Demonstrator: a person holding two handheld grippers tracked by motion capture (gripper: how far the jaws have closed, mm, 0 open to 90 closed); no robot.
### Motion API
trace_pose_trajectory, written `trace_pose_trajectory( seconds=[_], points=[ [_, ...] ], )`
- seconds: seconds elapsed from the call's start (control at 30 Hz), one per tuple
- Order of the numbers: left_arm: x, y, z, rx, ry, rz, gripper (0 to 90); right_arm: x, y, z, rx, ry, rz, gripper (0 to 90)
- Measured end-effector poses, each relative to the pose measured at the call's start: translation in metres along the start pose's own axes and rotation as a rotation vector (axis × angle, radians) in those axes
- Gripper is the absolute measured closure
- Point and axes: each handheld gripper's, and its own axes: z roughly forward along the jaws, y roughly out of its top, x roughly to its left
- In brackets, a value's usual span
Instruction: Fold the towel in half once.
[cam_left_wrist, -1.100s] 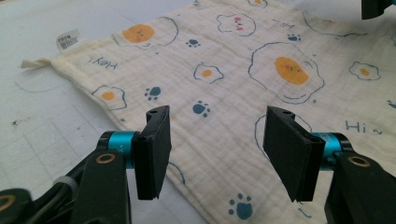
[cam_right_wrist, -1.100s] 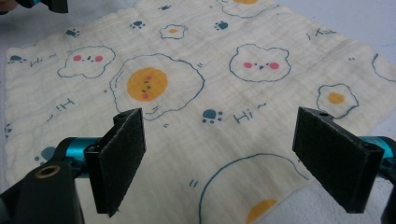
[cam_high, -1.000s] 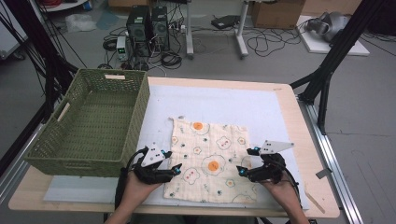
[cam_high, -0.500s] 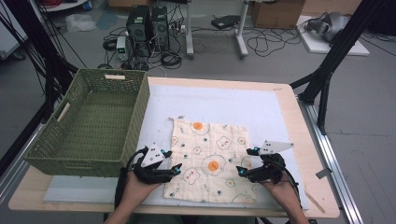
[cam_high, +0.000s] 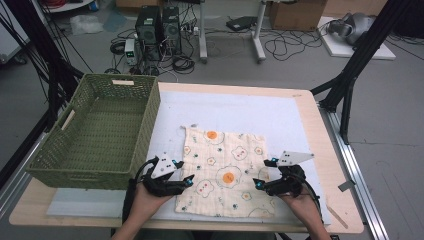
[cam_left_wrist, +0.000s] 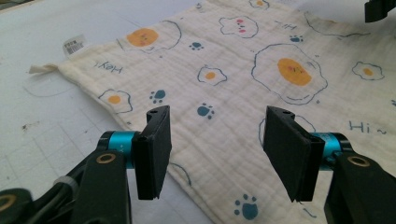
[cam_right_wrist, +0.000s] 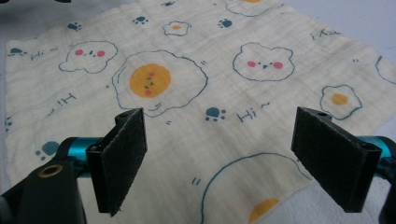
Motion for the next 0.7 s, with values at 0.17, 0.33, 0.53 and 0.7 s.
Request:
trace_pose_trajectory(
  seconds=[0.17, 0.33, 0.53, 0.7],
  points=[
    [0.000, 0.001, 0.001, 0.004, 0.008, 0.000, 42.8, -0.001, -0.001, -0.001, 0.008, -0.004, -0.006, 19.5],
    [0.003, 0.006, 0.006, 0.007, 0.018, -0.008, 45.5, -0.007, 0.001, -0.002, -0.004, -0.002, 0.007, 22.9],
    [0.013, 0.015, 0.014, 0.015, 0.028, -0.026, 48.7, -0.022, 0.006, 0.002, 0.021, -0.004, 0.002, 28.7],
    [0.026, 0.029, 0.023, 0.008, 0.053, -0.048, 51.0, -0.039, 0.018, 0.007, 0.025, -0.025, 0.011, 32.8]
  ],
)
